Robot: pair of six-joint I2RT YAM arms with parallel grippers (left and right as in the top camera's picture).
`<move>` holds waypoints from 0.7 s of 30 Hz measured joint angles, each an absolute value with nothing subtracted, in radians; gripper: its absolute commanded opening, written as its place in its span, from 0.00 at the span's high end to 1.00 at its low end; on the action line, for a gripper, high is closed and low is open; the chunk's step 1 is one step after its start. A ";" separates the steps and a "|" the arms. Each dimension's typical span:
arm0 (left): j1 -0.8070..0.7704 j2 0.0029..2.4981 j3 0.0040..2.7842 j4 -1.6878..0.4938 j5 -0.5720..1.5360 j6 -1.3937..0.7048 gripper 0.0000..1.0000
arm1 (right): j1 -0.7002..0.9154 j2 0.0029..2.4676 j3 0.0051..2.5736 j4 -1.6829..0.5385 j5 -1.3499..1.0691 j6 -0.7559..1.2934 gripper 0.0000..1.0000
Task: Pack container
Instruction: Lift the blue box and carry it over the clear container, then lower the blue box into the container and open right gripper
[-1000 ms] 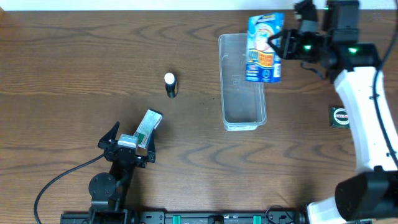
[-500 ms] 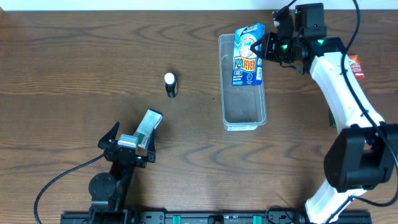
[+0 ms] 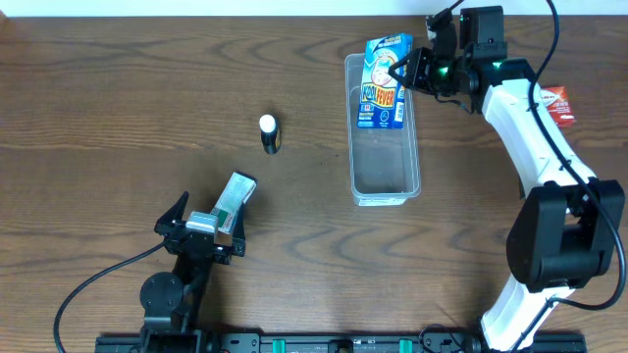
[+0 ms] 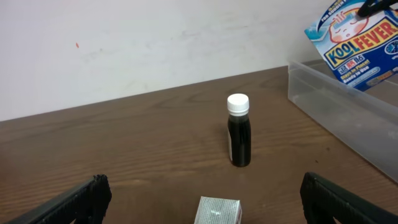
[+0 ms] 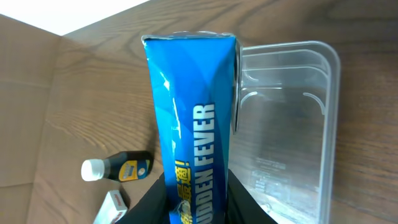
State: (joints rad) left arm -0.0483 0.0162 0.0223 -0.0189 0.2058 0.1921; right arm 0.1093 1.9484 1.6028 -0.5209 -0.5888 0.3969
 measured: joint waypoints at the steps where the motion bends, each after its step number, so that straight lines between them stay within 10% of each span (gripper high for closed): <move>1: -0.048 0.016 0.022 -0.019 0.206 0.192 0.02 | 0.109 1.952 1.603 -0.518 -0.596 0.401 0.78; 13: -0.048 0.016 0.022 -0.019 0.206 0.192 0.02 | 0.109 1.970 1.603 -0.496 -0.635 0.419 0.72; 16: -0.048 0.016 0.022 -0.019 0.206 0.192 0.02 | 0.110 1.971 1.603 -0.496 -0.638 0.431 0.39; 21: -0.048 0.016 0.022 -0.019 0.206 0.192 0.02 | 0.118 1.971 1.603 -0.481 -0.642 0.435 0.17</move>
